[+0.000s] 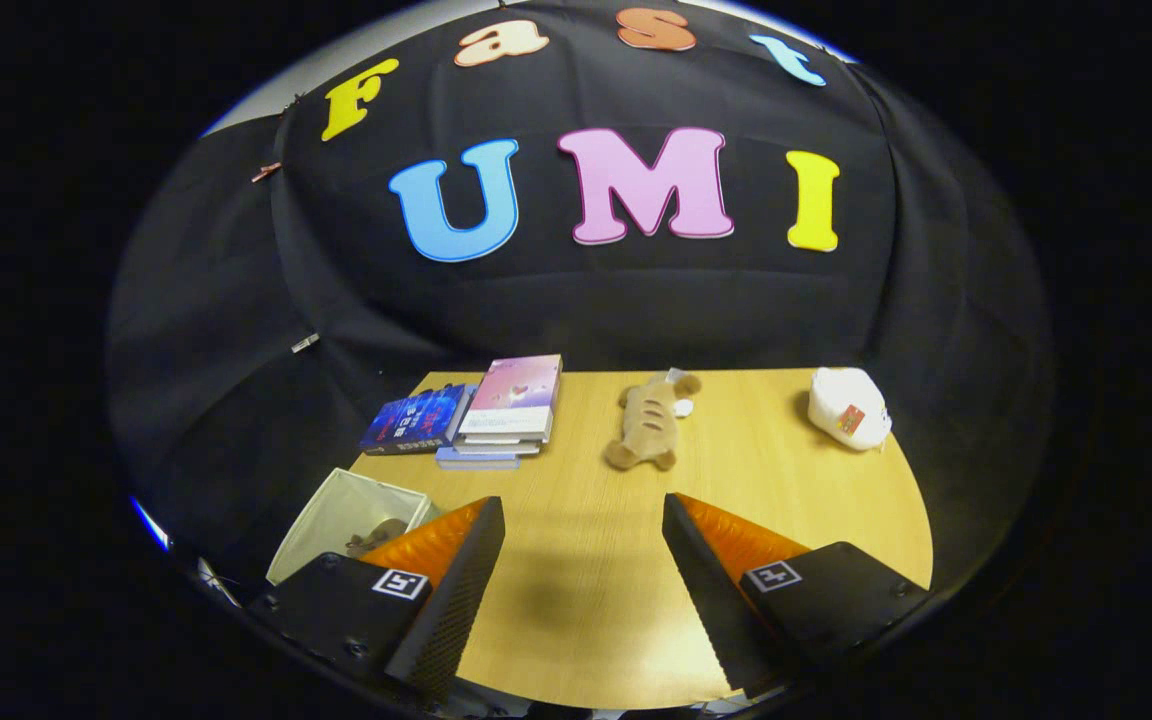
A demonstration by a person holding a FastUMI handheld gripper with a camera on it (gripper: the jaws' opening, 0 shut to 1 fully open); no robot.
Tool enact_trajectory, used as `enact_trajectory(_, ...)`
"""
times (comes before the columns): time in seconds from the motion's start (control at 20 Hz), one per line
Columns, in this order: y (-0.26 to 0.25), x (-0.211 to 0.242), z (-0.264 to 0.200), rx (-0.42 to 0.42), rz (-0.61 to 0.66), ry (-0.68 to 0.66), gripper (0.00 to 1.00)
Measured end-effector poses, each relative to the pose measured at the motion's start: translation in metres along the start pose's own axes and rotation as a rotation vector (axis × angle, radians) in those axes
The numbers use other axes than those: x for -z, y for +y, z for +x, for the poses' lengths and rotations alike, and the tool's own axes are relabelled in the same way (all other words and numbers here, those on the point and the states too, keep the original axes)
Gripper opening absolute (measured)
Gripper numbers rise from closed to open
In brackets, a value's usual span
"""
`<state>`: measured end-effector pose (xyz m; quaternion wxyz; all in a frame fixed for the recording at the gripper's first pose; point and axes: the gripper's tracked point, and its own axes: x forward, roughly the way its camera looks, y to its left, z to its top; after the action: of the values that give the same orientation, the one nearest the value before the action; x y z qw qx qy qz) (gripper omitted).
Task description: Open the storage box then place both shoes into the box .Put the left shoe in first, then the right shoe, with the right side of both shoes facing outward in a uniform manner.
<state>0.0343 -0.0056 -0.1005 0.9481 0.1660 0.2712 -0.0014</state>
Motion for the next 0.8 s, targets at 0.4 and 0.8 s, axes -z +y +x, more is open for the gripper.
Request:
enact_trajectory(0.4, -0.016, -0.048, -0.023, 0.023, -0.128, -0.232, 0.99)
enact_trajectory(0.8, -0.015, -0.076, -0.055, 0.072, -0.252, -0.393, 0.96)
